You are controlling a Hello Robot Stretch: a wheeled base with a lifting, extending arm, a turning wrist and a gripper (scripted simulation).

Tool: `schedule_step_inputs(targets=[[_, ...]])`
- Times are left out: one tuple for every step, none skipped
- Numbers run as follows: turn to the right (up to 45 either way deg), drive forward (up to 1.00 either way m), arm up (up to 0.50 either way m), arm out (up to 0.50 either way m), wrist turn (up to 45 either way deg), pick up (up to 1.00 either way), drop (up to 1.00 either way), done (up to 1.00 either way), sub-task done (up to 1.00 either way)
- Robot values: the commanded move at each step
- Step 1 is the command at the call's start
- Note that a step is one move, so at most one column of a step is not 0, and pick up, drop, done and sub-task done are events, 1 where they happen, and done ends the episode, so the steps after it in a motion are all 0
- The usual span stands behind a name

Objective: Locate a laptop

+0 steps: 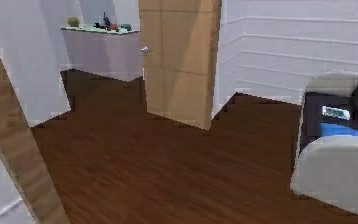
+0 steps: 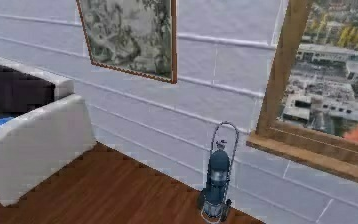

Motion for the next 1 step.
schedule_step_inputs(targets=[[0.0, 1.0, 0.0, 0.0, 0.0, 0.0, 0.0, 0.0, 0.0]])
